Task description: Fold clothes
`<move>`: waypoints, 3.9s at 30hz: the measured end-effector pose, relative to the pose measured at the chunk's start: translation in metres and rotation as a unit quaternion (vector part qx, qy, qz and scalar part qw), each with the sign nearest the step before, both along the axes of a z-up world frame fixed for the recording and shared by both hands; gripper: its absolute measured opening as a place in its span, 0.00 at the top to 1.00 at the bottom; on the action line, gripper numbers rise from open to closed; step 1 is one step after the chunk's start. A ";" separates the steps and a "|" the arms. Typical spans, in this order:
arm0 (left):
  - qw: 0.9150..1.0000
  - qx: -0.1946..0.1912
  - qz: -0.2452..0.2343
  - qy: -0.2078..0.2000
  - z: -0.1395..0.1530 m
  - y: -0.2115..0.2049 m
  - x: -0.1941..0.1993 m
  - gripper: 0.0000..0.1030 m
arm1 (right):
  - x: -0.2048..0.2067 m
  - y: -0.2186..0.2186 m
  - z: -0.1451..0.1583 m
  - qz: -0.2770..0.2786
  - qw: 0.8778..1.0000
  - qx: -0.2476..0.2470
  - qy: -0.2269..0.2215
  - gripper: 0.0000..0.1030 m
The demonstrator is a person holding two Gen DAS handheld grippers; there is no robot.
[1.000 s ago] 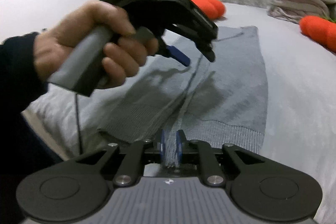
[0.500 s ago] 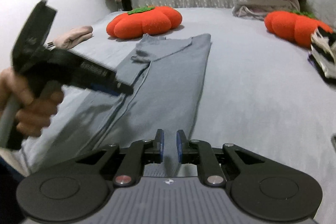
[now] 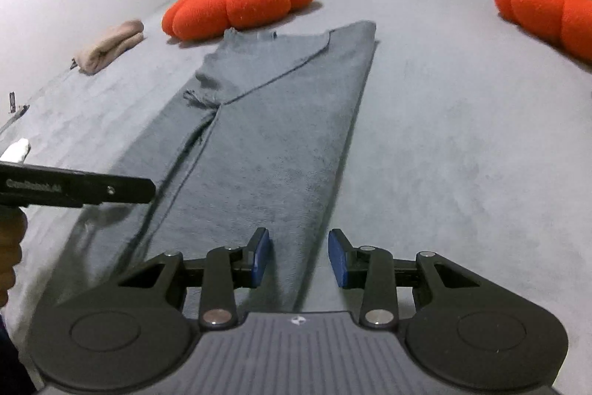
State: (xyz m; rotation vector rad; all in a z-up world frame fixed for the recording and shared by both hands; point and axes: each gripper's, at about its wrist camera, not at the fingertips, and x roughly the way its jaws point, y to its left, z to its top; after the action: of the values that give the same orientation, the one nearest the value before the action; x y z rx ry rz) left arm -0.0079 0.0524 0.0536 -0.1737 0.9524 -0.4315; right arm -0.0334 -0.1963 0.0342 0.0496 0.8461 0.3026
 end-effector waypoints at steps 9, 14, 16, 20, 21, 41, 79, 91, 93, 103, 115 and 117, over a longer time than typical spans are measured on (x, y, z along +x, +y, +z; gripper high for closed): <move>1.000 0.005 0.002 -0.007 0.001 -0.005 0.010 0.69 | 0.033 -0.011 0.002 0.005 1.000 0.014 0.012 0.65; 1.000 0.007 0.005 -0.010 0.000 -0.008 0.020 0.69 | 0.062 -0.013 0.008 0.011 1.000 0.010 0.018 0.53; 1.000 0.003 0.010 -0.011 0.001 -0.007 0.027 0.69 | 0.074 -0.013 0.010 0.013 1.000 0.008 0.020 0.51; 1.000 -0.008 0.020 -0.005 0.001 -0.007 0.041 0.69 | 0.099 -0.016 0.016 0.014 1.000 0.005 0.022 0.51; 1.000 -0.011 0.022 -0.003 0.000 -0.007 0.045 0.69 | 0.106 -0.018 0.019 0.010 1.000 0.005 0.021 0.51; 1.000 0.016 -0.008 0.011 -0.013 -0.030 0.064 0.69 | 0.267 -0.037 0.023 -0.059 0.996 0.060 -0.010 0.50; 0.999 0.019 -0.030 0.001 -0.020 -0.026 0.064 0.66 | 0.309 -0.066 -0.017 -0.086 0.993 0.082 -0.025 0.95; 0.999 0.023 -0.031 -0.001 -0.018 -0.027 0.063 0.65 | 0.289 -0.075 0.007 -0.109 0.990 0.080 -0.040 0.64; 0.999 0.026 -0.032 -0.003 -0.018 -0.028 0.062 0.65 | 0.284 -0.077 0.009 -0.102 0.990 0.092 -0.032 0.64; 0.999 0.030 -0.036 -0.008 -0.019 -0.029 0.060 0.63 | 0.286 -0.042 -0.010 -0.074 0.996 0.041 -0.005 0.94; 0.999 0.035 -0.040 -0.011 -0.018 -0.028 0.061 0.62 | 0.286 -0.069 -0.018 -0.087 0.991 0.098 -0.019 0.95; 0.998 0.035 -0.041 -0.011 -0.019 -0.028 0.062 0.62 | 0.288 -0.074 -0.017 -0.095 0.990 0.105 -0.013 0.97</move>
State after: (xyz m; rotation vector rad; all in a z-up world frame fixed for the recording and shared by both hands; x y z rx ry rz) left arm 0.0542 0.0241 0.0351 -0.0661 0.9544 -0.4738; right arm 0.2544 -0.2707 0.0171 0.3208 0.7741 0.2125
